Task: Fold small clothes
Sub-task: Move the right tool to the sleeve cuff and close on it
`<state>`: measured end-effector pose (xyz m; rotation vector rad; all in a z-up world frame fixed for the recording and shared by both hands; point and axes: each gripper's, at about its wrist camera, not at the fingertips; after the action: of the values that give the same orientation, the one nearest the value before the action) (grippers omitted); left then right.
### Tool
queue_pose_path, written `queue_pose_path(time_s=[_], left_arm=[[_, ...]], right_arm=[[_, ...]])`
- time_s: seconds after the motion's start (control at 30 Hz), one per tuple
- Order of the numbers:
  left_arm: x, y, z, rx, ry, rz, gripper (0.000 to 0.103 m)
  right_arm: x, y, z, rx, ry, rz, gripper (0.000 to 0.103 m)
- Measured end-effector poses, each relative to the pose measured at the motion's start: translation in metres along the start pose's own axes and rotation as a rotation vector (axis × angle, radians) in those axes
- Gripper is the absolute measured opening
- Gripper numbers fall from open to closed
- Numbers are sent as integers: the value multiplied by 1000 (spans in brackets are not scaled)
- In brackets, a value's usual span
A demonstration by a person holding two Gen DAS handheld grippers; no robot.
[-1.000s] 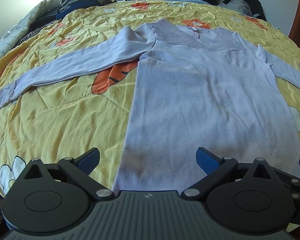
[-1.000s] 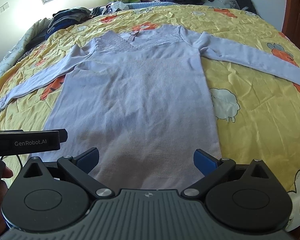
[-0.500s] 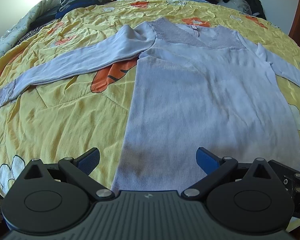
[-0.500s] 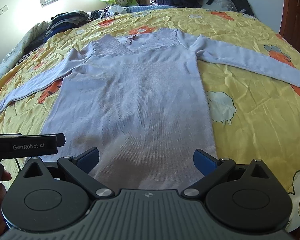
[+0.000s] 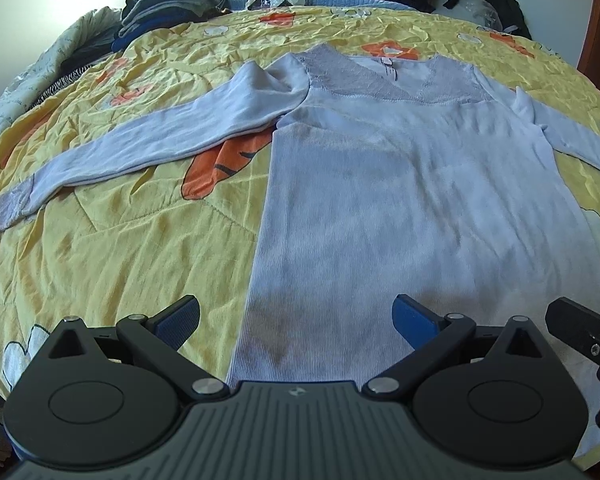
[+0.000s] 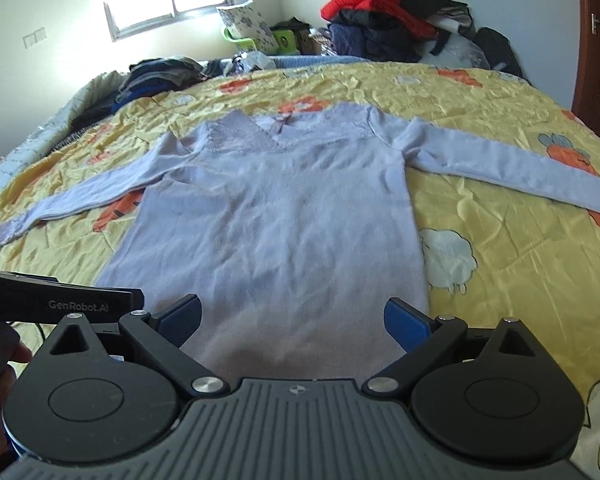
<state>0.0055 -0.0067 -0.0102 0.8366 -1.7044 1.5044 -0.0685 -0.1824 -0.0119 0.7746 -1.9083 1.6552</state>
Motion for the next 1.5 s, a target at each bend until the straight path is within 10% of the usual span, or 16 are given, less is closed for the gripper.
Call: queue_pose_path(time_s=[0.4, 1.17, 1.5], left_arm=[[7, -25, 19, -38, 34, 69, 103], [9, -21, 29, -75, 20, 103, 103], [2, -20, 22, -61, 13, 82, 103]], right_arm=[[-13, -11, 47, -148, -32, 11, 99], [-30, -7, 317, -776, 184, 450, 81], [-51, -25, 387, -984, 310, 538, 49]])
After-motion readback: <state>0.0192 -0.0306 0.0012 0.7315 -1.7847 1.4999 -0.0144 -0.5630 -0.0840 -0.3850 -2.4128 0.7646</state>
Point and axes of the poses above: each gripper's, at about its wrist camera, not at the fingertips, and x roughly against the way its jaws point, z to its right, y to its underside, and after that the axes turned 5 degrees about -z, right-handed
